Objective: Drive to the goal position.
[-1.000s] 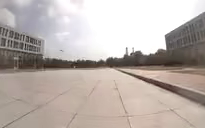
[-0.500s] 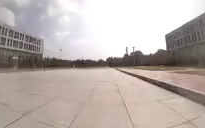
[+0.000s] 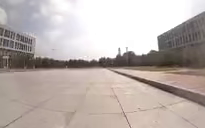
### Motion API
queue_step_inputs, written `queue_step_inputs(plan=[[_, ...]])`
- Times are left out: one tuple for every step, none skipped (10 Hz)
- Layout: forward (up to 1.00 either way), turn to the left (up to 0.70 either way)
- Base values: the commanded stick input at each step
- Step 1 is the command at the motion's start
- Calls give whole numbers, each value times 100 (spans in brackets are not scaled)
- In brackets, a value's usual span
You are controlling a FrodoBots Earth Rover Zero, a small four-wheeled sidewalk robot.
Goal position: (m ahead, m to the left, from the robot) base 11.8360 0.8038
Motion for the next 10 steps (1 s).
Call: queue_step_inputs(plan=[[70, 0], [70, 0], [70, 0], [70, 1], [70, 3], [70, 35], [70, 35], [70, 20], [70, 1], [70, 0]])
